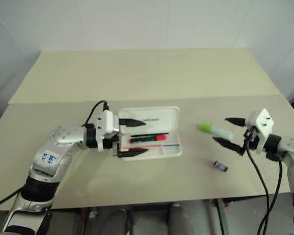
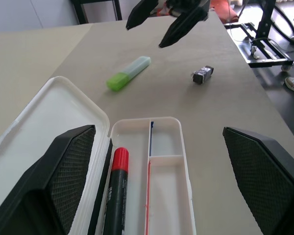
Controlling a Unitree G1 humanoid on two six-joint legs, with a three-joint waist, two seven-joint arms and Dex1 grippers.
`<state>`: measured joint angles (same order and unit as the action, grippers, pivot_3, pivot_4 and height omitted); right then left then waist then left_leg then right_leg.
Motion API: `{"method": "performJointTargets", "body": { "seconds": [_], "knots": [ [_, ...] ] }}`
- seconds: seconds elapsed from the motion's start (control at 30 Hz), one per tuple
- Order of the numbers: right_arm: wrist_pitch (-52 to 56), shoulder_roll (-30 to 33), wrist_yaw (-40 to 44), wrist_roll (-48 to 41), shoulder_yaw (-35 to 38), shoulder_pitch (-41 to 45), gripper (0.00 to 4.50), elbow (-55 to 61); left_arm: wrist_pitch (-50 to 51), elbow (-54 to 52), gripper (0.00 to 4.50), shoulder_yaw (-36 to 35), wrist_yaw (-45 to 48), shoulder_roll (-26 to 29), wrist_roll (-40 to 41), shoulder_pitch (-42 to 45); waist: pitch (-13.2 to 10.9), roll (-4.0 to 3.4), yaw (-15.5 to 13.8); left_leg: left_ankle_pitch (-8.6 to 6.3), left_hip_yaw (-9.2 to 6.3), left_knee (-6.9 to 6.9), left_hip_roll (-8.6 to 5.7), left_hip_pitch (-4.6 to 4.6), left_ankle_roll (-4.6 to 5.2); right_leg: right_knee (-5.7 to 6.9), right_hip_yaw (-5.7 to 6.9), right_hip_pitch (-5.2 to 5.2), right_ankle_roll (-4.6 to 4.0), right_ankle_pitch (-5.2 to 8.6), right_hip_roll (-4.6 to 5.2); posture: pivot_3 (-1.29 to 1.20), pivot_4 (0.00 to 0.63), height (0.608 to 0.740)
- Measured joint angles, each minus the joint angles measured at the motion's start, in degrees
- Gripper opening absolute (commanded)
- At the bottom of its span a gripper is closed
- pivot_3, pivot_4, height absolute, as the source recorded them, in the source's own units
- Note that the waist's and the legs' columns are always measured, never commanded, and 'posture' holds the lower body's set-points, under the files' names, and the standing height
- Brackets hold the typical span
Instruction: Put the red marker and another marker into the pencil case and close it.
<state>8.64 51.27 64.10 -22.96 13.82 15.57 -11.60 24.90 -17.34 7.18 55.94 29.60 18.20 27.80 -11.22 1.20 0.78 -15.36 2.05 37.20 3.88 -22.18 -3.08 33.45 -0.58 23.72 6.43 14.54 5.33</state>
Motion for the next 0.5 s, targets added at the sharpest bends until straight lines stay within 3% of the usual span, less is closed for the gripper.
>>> {"method": "performJointTargets", "body": {
  "seconds": [0.2, 0.5],
  "knots": [
    [-5.56, -1.52, 5.54, 6.53, -7.70, 14.49, 4.50, -20.11, 0.75, -0.39, 4.47, -1.13, -0.52, 0.38, 2.27, 0.30, -0.02, 0.02, 0.93, 0.01, 0.04, 0.04, -0.02, 0.01, 0.00, 0.02, -0.08, 0.00, 0.04, -0.01, 0.01, 0.00, 0.150, 0.740],
    [-14.07, -4.59, 9.82, 14.60, -13.51, 26.58, 4.50, -42.29, 1.35, -1.00, 4.47, -1.63, -1.10, 1.45, 2.83, 0.64, -0.04, -0.02, 0.95, 0.01, 0.04, -0.06, -0.03, 0.01, -0.04, 0.06, -0.10, 0.02, 0.73, -0.38, 0.00, 0.00, 0.150, 0.740]
  ]
}}
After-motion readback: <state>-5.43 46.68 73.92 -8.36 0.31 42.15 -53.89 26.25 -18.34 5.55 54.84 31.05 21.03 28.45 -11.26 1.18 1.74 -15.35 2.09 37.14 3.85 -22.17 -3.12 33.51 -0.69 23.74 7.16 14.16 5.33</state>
